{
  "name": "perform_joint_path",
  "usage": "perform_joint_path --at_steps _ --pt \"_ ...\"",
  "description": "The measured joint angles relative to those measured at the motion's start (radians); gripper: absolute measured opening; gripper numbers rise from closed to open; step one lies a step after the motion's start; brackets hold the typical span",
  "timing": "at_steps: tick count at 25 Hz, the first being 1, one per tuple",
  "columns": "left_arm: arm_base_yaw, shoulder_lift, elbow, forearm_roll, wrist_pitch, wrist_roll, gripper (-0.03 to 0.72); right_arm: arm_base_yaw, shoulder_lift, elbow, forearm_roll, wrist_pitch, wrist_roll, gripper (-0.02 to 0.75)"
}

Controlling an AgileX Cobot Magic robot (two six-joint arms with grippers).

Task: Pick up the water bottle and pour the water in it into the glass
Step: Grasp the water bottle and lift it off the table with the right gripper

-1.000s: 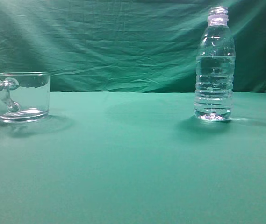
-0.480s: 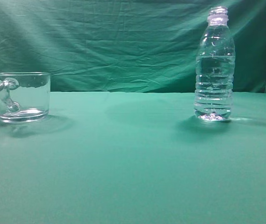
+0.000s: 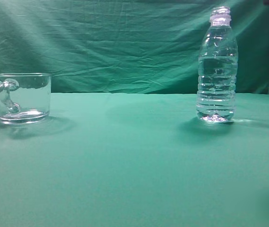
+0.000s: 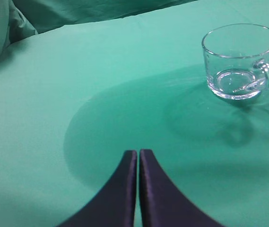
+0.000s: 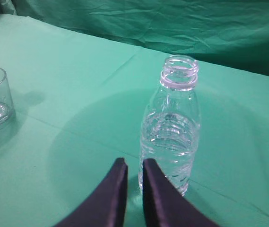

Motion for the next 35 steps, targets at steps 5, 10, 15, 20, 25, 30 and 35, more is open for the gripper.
perform_joint_path --at_steps 5,10,15,20,25,30,35 --pt "0.0 0.0 0.0 0.0 0.0 0.0 0.0 0.0 0.162 -0.002 0.027 -0.172 0.0 0.43" --pt "0.0 0.0 0.0 0.0 0.0 0.0 0.0 0.0 0.318 -0.018 0.186 -0.309 -0.014 0.645" --pt "0.0 0.0 0.0 0.0 0.0 0.0 0.0 0.0 0.477 -0.104 0.207 -0.343 -0.022 0.645" --pt "0.0 0.0 0.0 0.0 0.0 0.0 0.0 0.0 0.608 -0.195 0.212 -0.373 -0.023 0.645" --pt "0.0 0.0 0.0 0.0 0.0 0.0 0.0 0.0 0.729 -0.27 0.221 -0.416 -0.024 0.645" --pt "0.0 0.0 0.0 0.0 0.0 0.0 0.0 0.0 0.814 -0.337 0.224 -0.452 -0.026 0.645" --pt "0.0 0.0 0.0 0.0 0.0 0.0 0.0 0.0 0.836 -0.362 0.227 -0.481 -0.026 0.645"
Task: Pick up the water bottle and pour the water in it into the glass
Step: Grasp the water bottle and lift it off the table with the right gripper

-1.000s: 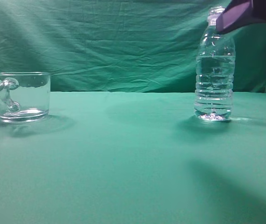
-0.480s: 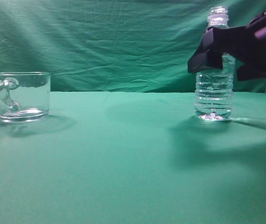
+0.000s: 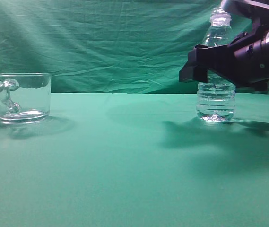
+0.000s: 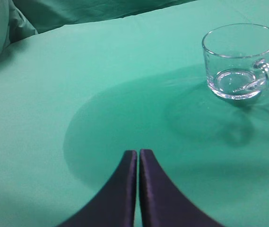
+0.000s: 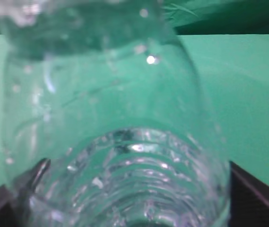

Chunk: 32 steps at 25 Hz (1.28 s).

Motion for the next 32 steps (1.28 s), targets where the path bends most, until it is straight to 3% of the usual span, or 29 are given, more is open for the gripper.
perform_joint_path --at_steps 2,3,4,7,17,19,21,22,27,32 --pt "0.0 0.0 0.0 0.0 0.0 0.0 0.0 0.0 0.002 0.0 0.0 -0.004 0.0 0.571" --pt "0.0 0.0 0.0 0.0 0.0 0.0 0.0 0.0 0.002 0.0 0.0 -0.004 0.0 0.571" --pt "0.0 0.0 0.0 0.0 0.0 0.0 0.0 0.0 0.002 0.0 -0.002 -0.008 0.0 0.498" --pt "0.0 0.0 0.0 0.0 0.0 0.0 0.0 0.0 0.002 0.0 -0.002 -0.01 0.0 0.405" --pt "0.0 0.0 0.0 0.0 0.0 0.0 0.0 0.0 0.002 0.0 -0.028 -0.01 -0.001 0.417" --pt "0.0 0.0 0.0 0.0 0.0 0.0 0.0 0.0 0.002 0.0 -0.053 -0.01 -0.001 0.363" --pt "0.0 0.0 0.0 0.0 0.0 0.0 0.0 0.0 0.002 -0.001 -0.076 -0.01 -0.001 0.37" --pt "0.0 0.0 0.0 0.0 0.0 0.0 0.0 0.0 0.002 -0.001 -0.081 -0.01 -0.001 0.326" --pt "0.0 0.0 0.0 0.0 0.0 0.0 0.0 0.0 -0.001 -0.001 -0.104 -0.007 -0.001 0.336" --pt "0.0 0.0 0.0 0.0 0.0 0.0 0.0 0.0 -0.096 -0.044 -0.253 0.182 -0.001 0.336"
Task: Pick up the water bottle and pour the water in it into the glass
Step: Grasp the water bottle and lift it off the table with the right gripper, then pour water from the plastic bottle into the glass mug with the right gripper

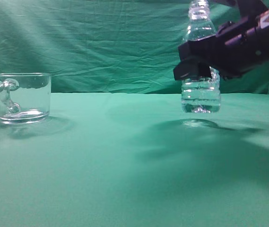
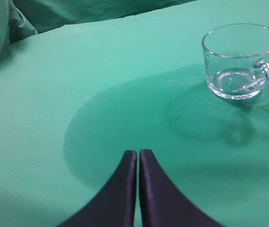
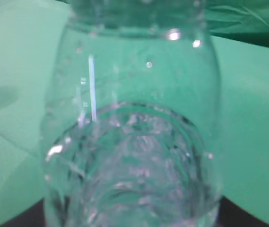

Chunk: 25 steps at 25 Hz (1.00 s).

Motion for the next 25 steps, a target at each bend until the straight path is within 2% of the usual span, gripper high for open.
perform_joint_path --at_steps 4,9,15,25 --pt "0.0 0.0 0.0 0.0 0.0 0.0 0.0 0.023 -0.091 -0.128 -0.148 0.262 0.015 0.336" --pt "0.0 0.0 0.0 0.0 0.0 0.0 0.0 0.114 -0.106 -0.304 -0.269 0.555 0.019 0.336" --pt "0.0 0.0 0.0 0.0 0.0 0.0 0.0 0.218 -0.045 -0.453 -0.308 0.647 0.011 0.336" --pt "0.0 0.0 0.0 0.0 0.0 0.0 0.0 0.314 0.154 -0.753 -0.425 0.832 0.0 0.336"
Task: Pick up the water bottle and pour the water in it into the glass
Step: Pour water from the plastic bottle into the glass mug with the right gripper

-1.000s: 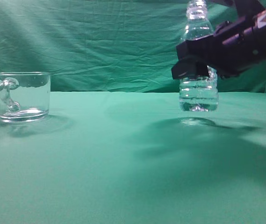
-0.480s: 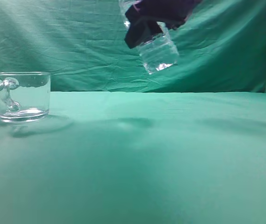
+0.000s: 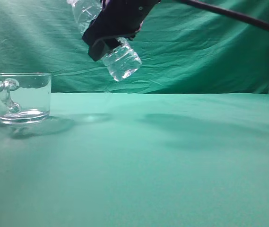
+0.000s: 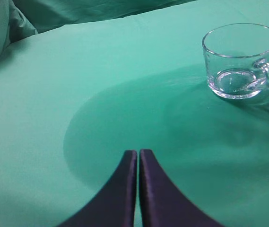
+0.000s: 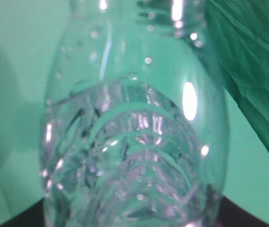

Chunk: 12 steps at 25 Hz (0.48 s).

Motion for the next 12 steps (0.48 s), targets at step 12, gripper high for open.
perform_joint_path --at_steps 12 --pt "0.0 0.0 0.0 0.0 0.0 0.0 0.0 0.036 0.194 -0.218 -0.328 0.007 0.0 0.336"
